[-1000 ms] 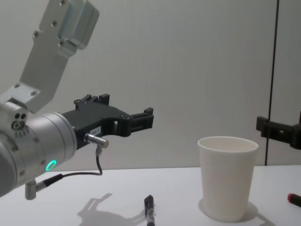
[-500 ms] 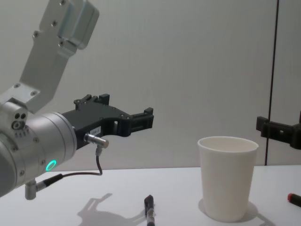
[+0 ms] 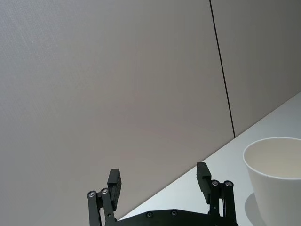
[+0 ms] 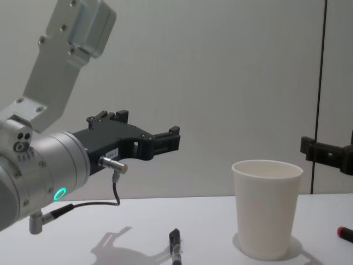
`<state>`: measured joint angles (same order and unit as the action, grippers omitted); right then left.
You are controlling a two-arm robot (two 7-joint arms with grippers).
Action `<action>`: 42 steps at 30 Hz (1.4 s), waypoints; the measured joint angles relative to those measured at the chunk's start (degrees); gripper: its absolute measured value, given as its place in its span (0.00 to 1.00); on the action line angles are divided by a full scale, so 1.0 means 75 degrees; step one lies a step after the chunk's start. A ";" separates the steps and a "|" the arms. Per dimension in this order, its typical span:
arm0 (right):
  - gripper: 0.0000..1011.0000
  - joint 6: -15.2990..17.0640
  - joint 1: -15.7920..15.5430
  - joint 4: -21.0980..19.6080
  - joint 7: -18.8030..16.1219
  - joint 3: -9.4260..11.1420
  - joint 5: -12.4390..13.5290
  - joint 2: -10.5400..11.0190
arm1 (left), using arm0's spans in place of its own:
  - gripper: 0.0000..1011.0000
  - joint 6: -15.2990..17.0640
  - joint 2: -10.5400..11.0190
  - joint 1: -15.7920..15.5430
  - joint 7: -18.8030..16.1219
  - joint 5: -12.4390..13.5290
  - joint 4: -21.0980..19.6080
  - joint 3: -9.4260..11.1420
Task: Place the pen into the pen holder.
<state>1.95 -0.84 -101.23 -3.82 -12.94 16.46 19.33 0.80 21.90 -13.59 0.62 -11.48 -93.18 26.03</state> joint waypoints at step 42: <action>0.99 0.3534 0.1870 -0.0297 -0.3069 0.0873 -0.0253 0.1332 | 0.99 0.0000 0.0000 0.0000 0.0001 0.0000 0.0000 0.0000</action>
<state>28.46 13.19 -103.46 -26.84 -6.39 14.57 29.32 0.80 21.89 -13.59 0.63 -11.48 -93.18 26.03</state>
